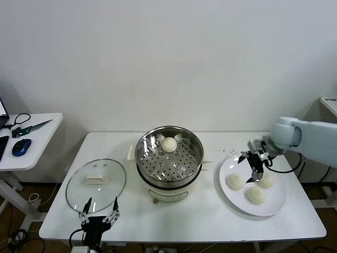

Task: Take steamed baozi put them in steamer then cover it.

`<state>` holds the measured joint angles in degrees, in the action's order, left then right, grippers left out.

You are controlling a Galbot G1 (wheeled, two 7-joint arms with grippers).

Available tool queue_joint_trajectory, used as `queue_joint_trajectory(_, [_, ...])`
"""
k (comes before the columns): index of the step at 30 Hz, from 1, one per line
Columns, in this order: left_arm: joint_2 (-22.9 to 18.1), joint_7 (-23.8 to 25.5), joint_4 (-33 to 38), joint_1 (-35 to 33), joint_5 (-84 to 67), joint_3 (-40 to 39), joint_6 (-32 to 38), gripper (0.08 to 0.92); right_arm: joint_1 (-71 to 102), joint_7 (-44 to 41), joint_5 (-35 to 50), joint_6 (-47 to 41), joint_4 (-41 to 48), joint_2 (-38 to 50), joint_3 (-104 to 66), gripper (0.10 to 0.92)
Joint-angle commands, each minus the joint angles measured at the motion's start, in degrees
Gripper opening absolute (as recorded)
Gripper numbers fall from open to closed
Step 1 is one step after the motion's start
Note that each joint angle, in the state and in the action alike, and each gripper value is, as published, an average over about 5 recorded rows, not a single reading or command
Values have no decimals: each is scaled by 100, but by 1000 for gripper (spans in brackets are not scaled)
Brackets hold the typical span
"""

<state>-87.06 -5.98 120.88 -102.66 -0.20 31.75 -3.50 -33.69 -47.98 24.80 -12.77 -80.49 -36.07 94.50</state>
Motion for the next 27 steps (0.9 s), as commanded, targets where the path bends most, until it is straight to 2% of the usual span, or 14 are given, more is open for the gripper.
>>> queue_joint_trajectory(1, [-13, -8, -7, -31, 10, 11, 16, 823, 1496, 163, -282, -592, 741, -104, -1192, 823])
queue_joint_trajectory(17, [-25, -24, -29, -62, 34, 47, 50, 823, 2027, 202, -335, -629, 1134, -523, -1710, 820])
queue_joint_trajectory(20, [-18, -30, -35, -61, 33, 62, 53, 823, 2047, 212, -332, -631, 1151, -571, -1764, 790])
queue_joint_trajectory(27, [-18, -40, -29, -50, 32, 64, 47, 823, 1902, 64, -323, -610, 1068, -578, -1703, 649])
